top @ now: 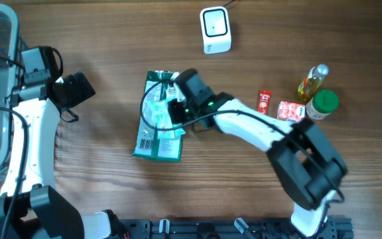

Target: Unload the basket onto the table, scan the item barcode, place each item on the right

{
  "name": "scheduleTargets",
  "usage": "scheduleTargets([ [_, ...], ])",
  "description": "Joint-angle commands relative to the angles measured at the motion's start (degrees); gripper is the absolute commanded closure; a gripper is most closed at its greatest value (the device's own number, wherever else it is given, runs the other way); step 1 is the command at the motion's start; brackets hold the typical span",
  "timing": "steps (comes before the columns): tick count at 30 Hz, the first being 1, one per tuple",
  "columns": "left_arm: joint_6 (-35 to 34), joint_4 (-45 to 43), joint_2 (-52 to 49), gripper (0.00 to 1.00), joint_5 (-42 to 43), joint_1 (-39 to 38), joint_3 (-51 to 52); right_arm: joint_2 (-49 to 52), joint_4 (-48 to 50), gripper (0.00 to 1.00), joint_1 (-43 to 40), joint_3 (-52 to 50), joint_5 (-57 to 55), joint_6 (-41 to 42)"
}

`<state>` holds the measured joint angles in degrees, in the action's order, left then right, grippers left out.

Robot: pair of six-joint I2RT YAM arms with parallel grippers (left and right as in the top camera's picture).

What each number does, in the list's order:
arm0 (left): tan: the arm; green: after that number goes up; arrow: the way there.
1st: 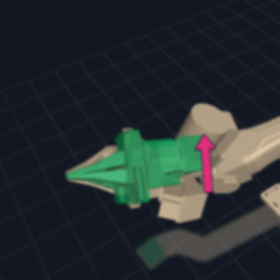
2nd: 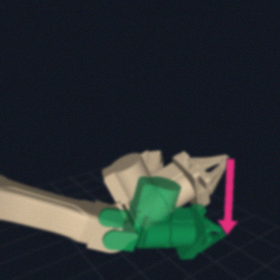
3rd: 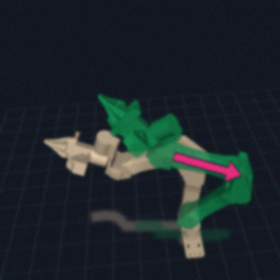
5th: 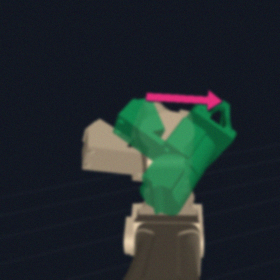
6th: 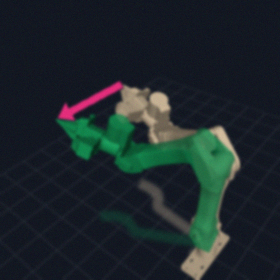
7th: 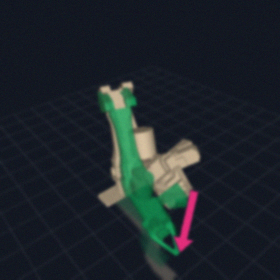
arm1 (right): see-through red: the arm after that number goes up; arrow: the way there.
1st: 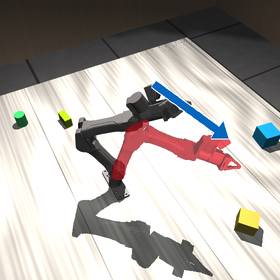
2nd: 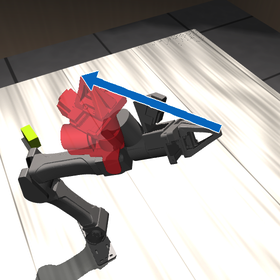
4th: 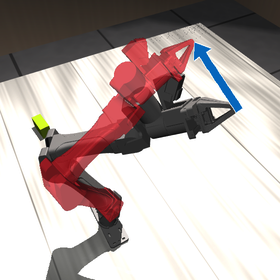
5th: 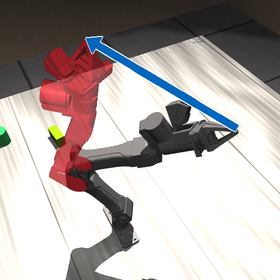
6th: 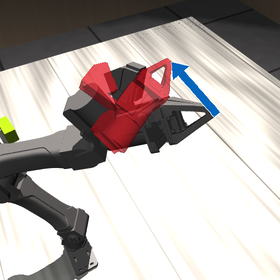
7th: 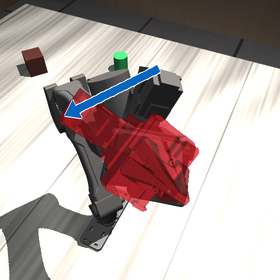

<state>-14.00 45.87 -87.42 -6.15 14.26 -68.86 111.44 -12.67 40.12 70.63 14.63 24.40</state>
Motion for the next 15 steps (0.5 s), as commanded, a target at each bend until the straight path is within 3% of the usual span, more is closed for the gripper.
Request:
scheduleTargets([
  [1,0.74,-0.15,0.42,0.0,-0.15,0.26,-0.52,-11.63,-2.93,0.96,-4.02,0.2,2.1,4.5],
  [6,0.74,-0.15,0.42,0.0,-0.15,0.26,-0.52,-16.61,-13.92,0.96,-8.68,0.17,1.64,17.44],
  [9,0.74,-0.15,0.42,0.0,-0.15,0.26,-0.52,-16.04,-19.89,0.96,-8.81,-1.31,-3.28,32.57],
  [14,0.74,-0.15,0.42,0.0,-0.15,0.26,-0.52,-16.04,-23.91,0.96,-6.86,-10.16,-7.82,69.18],
  [15,0.74,-0.15,0.42,0.0,-0.15,0.26,-0.52,-16.04,-23.87,0.94,-6.62,-11.1,-7.82,70.88],
])
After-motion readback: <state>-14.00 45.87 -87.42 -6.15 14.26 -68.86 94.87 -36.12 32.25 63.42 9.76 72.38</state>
